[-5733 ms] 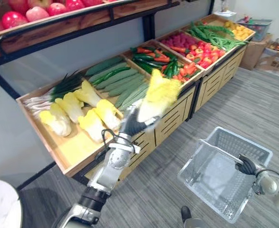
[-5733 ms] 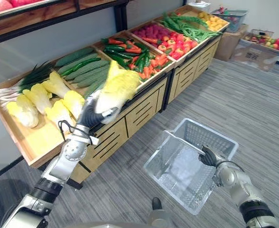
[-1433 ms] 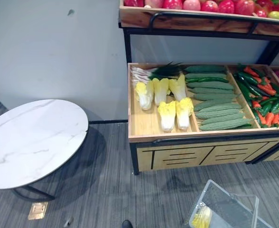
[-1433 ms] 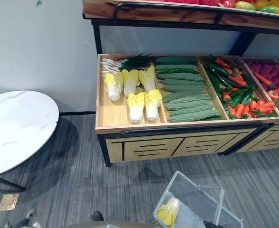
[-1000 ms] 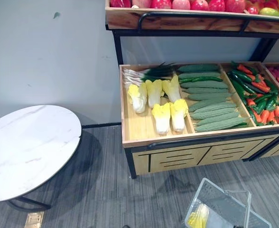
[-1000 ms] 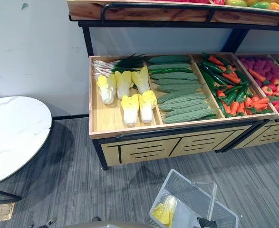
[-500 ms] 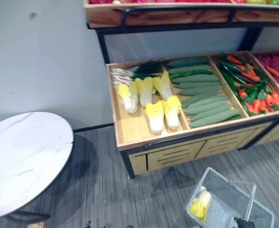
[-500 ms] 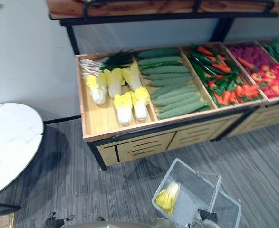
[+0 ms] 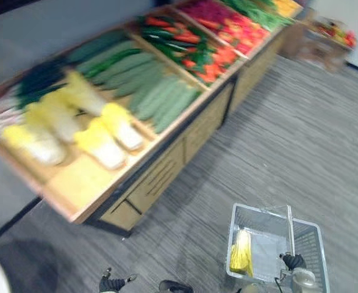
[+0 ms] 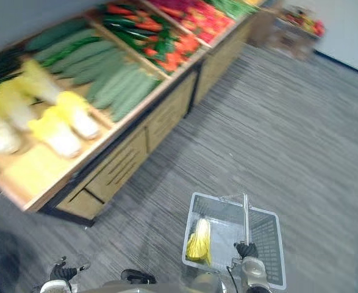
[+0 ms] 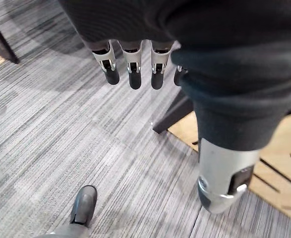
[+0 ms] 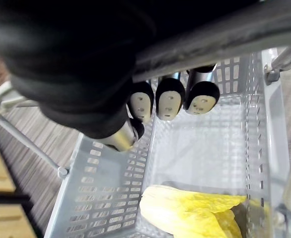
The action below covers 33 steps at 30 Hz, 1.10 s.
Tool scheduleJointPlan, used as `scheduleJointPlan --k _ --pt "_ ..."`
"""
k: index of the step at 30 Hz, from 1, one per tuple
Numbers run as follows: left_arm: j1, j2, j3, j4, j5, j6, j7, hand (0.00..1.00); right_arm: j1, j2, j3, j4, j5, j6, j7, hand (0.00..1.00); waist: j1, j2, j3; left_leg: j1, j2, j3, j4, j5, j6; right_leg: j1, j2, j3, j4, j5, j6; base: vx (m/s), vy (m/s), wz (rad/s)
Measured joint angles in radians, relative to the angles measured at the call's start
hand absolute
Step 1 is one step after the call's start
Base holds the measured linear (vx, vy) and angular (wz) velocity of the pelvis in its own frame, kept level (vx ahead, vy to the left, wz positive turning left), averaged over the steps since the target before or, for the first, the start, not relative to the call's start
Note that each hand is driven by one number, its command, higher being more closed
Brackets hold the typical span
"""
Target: Pick vegetable in the basket
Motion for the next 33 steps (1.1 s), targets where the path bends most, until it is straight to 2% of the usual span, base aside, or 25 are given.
scheduleJointPlan --k 2,4,5,7,9,10,11,12,13,14,15,16,17,19,20,21,22,24,26,30,33 --pt "0.008 -0.016 0.01 0.029 0.023 0.002 -0.002 0.0 0.004 -0.003 0.0 0.004 -0.001 0.003 0.0 1.0 0.002 -0.007 -0.002 0.007 -0.02 0.055 -0.014 0.0 -0.001 0.024 0.057 -0.069 -0.199 -0.012 0.004 -0.24 -0.375 -1.98" --pt "0.004 -0.03 0.014 0.031 0.024 0.003 -0.002 0.0 0.015 -0.012 0.01 0.003 -0.002 0.004 -0.006 1.0 -0.004 -0.011 -0.005 0.01 -0.03 0.09 -0.001 0.0 -0.001 0.025 0.087 -0.054 -0.29 -0.008 0.01 -0.18 -0.353 -1.65" --pt "-0.017 -0.039 0.016 0.043 0.024 0.0 -0.002 0.0 0.049 -0.018 0.013 -0.004 -0.002 0.004 -0.009 1.0 -0.009 -0.005 -0.009 0.016 -0.014 0.082 0.03 0.007 0.007 0.033 0.101 -0.043 -0.316 -0.006 0.014 -0.09 -0.333 -1.12" --pt "-0.038 -0.051 0.017 0.058 0.026 -0.001 -0.001 0.0 0.096 -0.016 0.007 -0.005 0.003 0.015 -0.022 1.0 -0.026 0.007 -0.015 0.038 0.032 0.052 0.093 0.021 0.002 0.067 0.12 -0.038 -0.326 -0.007 0.014 0.02 -0.19 -0.3" --pt "-0.044 -0.065 0.003 0.051 0.034 -0.002 0.0 0.0 0.154 -0.013 -0.022 -0.007 0.005 0.021 -0.026 1.0 -0.035 0.02 -0.028 0.079 0.108 0.03 0.195 0.019 -0.003 0.098 0.12 -0.04 -0.269 -0.011 0.006 0.07 -0.098 -0.05" --pt "-0.047 -0.077 -0.016 0.048 0.034 0.0 0.002 0.0 0.173 -0.023 -0.037 -0.012 0.006 0.019 -0.027 1.0 -0.05 0.042 -0.025 0.11 0.144 0.022 0.231 0.023 0.0 0.053 0.092 -0.037 -0.135 -0.055 -0.024 -0.04 -0.085 -0.27" --pt "-0.044 -0.09 -0.029 0.05 0.035 0.002 0.005 0.0 0.171 -0.024 -0.058 -0.025 0.014 0.015 -0.028 1.0 -0.06 0.074 -0.029 0.119 0.226 -0.007 0.304 0.021 -0.005 -0.011 0.128 0.017 -0.079 -0.099 -0.025 -0.14 -0.147 -0.65" --pt "-0.04 -0.066 -0.024 0.048 0.035 0.002 0.013 0.0 0.168 -0.008 -0.044 -0.033 0.014 0.012 -0.026 1.0 -0.046 0.056 -0.036 0.128 0.298 -0.032 0.432 0.02 -0.009 -0.044 0.205 0.087 -0.228 -0.07 -0.055 -0.18 -0.215 -0.75" --pt "-0.037 -0.047 -0.013 0.055 0.038 0.002 0.018 0.0 0.173 -0.004 -0.009 -0.049 0.011 0.008 -0.024 1.0 -0.046 0.022 -0.026 0.121 0.347 -0.099 0.568 0.023 -0.006 -0.03 0.218 0.114 -0.278 -0.021 -0.111 -0.12 -0.217 -0.87" --pt "-0.039 -0.068 -0.015 0.057 0.038 -0.001 0.019 0.0 0.168 -0.016 0.016 -0.051 0.011 0.008 -0.026 1.0 -0.037 0.043 -0.021 0.087 0.378 -0.227 0.629 -0.024 -0.062 -0.031 0.222 0.157 -0.257 -0.015 -0.116 -0.09 -0.021 -0.84" --pt "-0.042 -0.089 -0.04 0.052 0.038 -0.004 0.018 0.0 0.149 -0.026 0.03 -0.051 0.01 0.001 -0.025 1.0 -0.025 0.025 -0.011 0.013 0.291 -0.434 0.616 -0.086 -0.107 -0.034 0.191 0.224 -0.256 -0.017 -0.114 -0.05 0.044 -0.95" --pt "-0.036 -0.093 -0.041 0.035 0.038 -0.007 0.02 0.0 0.138 -0.031 0.032 -0.051 0.009 0.0 -0.023 1.0 -0.021 0.019 -0.006 -0.013 0.239 -0.524 0.588 -0.096 -0.109 -0.033 0.174 0.251 -0.258 -0.012 -0.106 -0.02 0.112 -1.04" --pt "-0.026 -0.093 -0.05 0.024 0.041 -0.015 0.021 0.0 0.13 -0.034 0.039 -0.052 0.009 -0.007 -0.022 1.0 -0.008 0.017 -0.002 -0.055 0.157 -0.657 0.511 -0.096 -0.11 -0.029 0.16 0.289 -0.267 -0.005 -0.096 0.01 0.044 -0.91" --pt "-0.015 -0.094 -0.062 0.024 0.047 -0.017 0.026 0.0 0.117 -0.034 0.04 -0.051 0.009 -0.008 -0.022 1.0 0.006 0.048 0.0 -0.083 0.086 -0.796 0.344 -0.083 -0.121 -0.028 0.158 0.342 -0.268 0.005 -0.08 0.02 0.137 -0.97" --pt "-0.01 -0.099 -0.067 0.025 0.059 -0.017 0.028 0.0 0.112 -0.036 0.045 -0.054 0.009 -0.01 -0.021 1.0 0.006 0.069 0.002 -0.103 0.063 -0.859 0.233 -0.01 -0.133 -0.03 0.167 0.364 -0.275 0.013 -0.063 0.01 0.193 -0.82" --pt "-0.008 -0.105 -0.067 0.024 0.061 -0.017 0.029 0.0 0.111 -0.038 0.045 -0.056 0.009 -0.01 -0.021 1.0 0.006 0.082 0.002 -0.112 0.059 -0.882 0.189 0.047 -0.144 -0.03 0.175 0.375 -0.281 0.017 -0.054 0.0 0.227 -0.7" --pt "-0.002 -0.114 -0.075 0.027 0.061 -0.016 0.03 0.0 0.113 -0.041 0.046 -0.058 0.009 -0.008 -0.021 1.0 0.006 0.1 -0.001 -0.116 0.063 -0.903 0.161 0.068 -0.159 -0.03 0.191 0.397 -0.292 0.021 -0.033 0.03 0.236 -0.42" --pt "-0.003 -0.11 -0.103 0.016 0.064 -0.017 0.03 0.0 0.122 -0.034 0.052 -0.06 0.009 -0.009 -0.021 1.0 -0.002 0.09 -0.007 -0.095 0.021 -0.908 0.089 0.049 -0.148 -0.033 0.17 0.409 -0.314 0.034 -0.013 0.04 0.248 -0.09" --pt "-0.004 -0.092 -0.121 0.005 0.067 -0.016 0.028 0.0 0.141 -0.019 0.034 -0.067 0.013 -0.009 -0.021 1.0 0.0 0.05 0.006 -0.079 -0.035 -0.907 0.039 0.051 -0.128 -0.034 0.127 0.409 -0.32 0.045 0.005 -0.02 0.205 0.11" --pt "0.014 -0.067 -0.15 0.007 0.071 -0.015 0.028 0.0 0.155 -0.012 0.017 -0.099 0.012 -0.013 -0.02 1.0 0.004 0.038 -0.004 -0.041 -0.105 -0.901 -0.009 0.055 -0.101 -0.029 0.067 0.417 -0.299 0.041 0.036 0.04 0.165 0.07" --pt "0.017 -0.052 -0.165 0.007 0.071 -0.015 0.027 0.0 0.144 0.001 0.018 -0.106 0.012 -0.013 -0.007 1.0 0.007 0.036 -0.005 -0.029 -0.123 -0.894 -0.03 0.054 -0.099 -0.031 0.056 0.432 -0.301 0.041 0.036 0.04 0.077 -0.06"
